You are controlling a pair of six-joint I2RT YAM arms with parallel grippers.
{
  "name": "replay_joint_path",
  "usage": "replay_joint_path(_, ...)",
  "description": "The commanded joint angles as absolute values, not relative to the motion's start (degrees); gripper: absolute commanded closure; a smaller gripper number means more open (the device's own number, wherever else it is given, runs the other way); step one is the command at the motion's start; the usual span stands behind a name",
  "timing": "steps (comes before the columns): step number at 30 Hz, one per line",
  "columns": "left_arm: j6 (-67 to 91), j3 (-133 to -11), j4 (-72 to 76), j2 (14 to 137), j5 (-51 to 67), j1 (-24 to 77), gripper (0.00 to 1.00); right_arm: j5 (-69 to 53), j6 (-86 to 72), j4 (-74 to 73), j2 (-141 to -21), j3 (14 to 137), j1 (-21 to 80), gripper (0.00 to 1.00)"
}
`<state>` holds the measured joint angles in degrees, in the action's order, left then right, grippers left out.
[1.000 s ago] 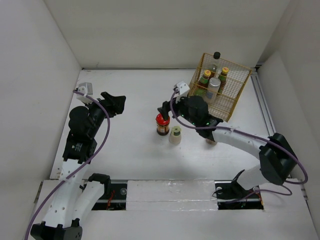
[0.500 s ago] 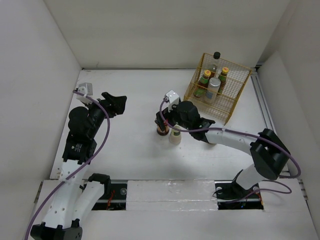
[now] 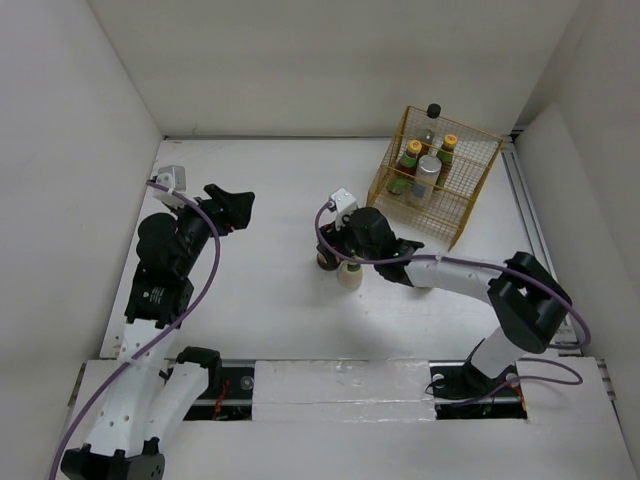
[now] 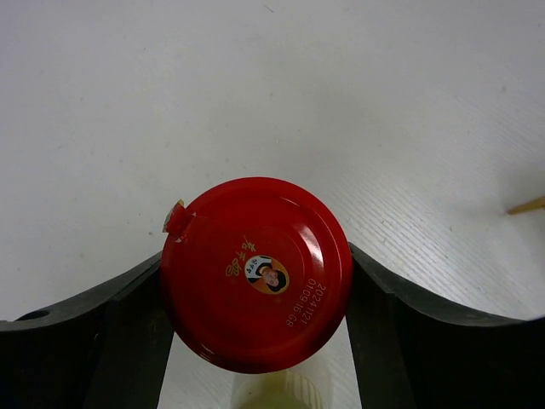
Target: Organize the condiment bottles
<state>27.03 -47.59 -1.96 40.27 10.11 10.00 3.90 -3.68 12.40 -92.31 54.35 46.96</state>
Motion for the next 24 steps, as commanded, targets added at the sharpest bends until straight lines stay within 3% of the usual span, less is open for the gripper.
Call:
replay_joint_path(1,26.37,-47.64,0.97,39.73,11.34,9.84,0.19,5.8,-5.01,24.4,-84.74,54.4,47.2,0.51)
replay_joint_path(10,26.37,-47.64,0.97,39.11,10.81,9.84,0.19,9.4,-3.96,25.05,-72.61,57.04,40.88,0.53)
replay_joint_path(17,26.37,-47.64,0.97,37.97,11.34,9.84,0.19,15.99,-3.43,18.99,-63.99,56.43,28.05,0.53)
replay_joint_path(24,26.37,-47.64,0.97,38.58,11.34,10.37,0.19,14.42,-3.43,14.24,-63.54,60.2,13.55,0.53)
